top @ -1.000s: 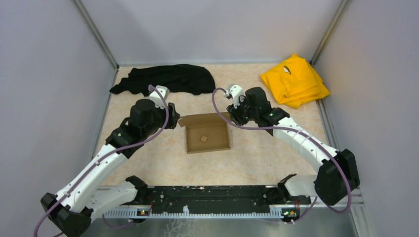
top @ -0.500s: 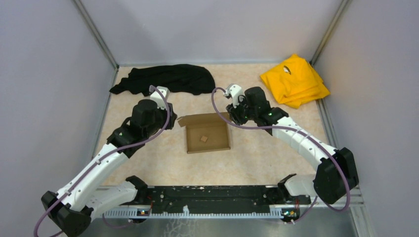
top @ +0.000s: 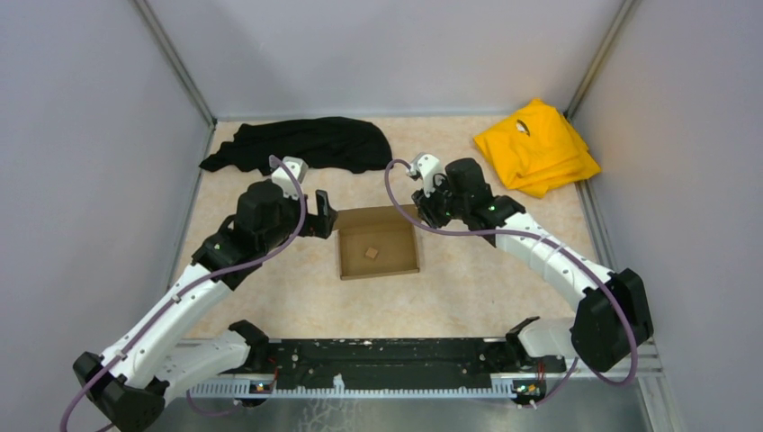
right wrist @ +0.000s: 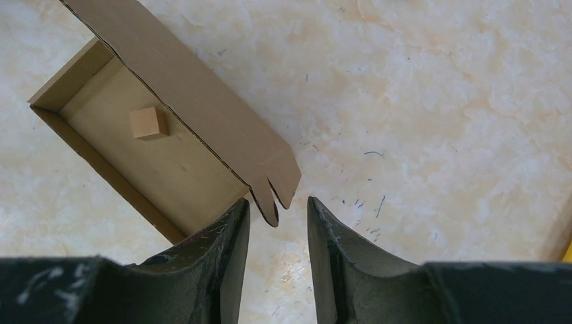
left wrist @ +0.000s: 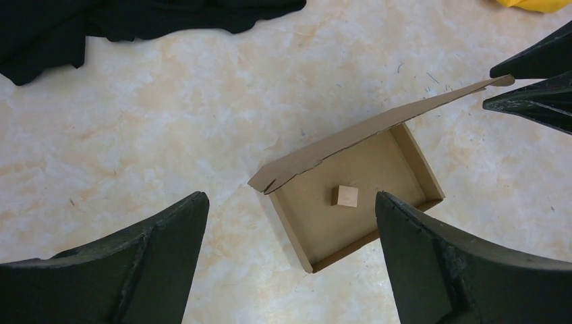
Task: Fold the paper box
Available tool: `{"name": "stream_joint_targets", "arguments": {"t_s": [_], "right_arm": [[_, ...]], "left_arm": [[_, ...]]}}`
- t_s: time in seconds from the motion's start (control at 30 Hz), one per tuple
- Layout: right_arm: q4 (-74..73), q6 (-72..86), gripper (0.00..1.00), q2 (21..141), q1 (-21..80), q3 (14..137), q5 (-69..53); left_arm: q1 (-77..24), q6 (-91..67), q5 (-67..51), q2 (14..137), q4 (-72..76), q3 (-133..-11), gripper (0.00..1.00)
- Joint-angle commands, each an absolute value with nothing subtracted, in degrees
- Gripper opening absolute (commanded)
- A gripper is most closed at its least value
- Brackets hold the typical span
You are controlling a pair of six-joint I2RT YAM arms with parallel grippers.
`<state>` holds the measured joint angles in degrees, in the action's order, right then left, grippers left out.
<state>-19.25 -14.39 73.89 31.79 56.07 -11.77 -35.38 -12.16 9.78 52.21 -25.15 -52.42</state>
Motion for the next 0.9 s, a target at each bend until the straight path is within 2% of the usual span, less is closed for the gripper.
{"name": "stream_joint_targets", "arguments": {"t_s": [0.0, 0.37, 0.8, 0.87], "right_arm": [[-16.0, -14.2, 0.36, 74.3, 32.7, 59.1, -12.8], [-14.9, -14.3, 0.28, 76.1, 33.0, 60.1, -11.7], [-13.8, -14.9, 0.26, 77.5, 33.1, 60.3, -9.3], [-14.1, -15.1, 0.29, 77.7, 33.2, 60.4, -8.5]], "left_arm": [[-35.7, -12.6, 9.5, 50.9, -23.2, -52.3, 0.99], [-35.7, -12.1, 10.2, 51.5, -23.5, -52.1, 0.99], [-35.7, -12.2, 10.9, 53.1, -24.3, -52.9, 0.99], [-35.8, -12.0, 10.7, 53.3, -24.3, -53.1, 0.99]]}}
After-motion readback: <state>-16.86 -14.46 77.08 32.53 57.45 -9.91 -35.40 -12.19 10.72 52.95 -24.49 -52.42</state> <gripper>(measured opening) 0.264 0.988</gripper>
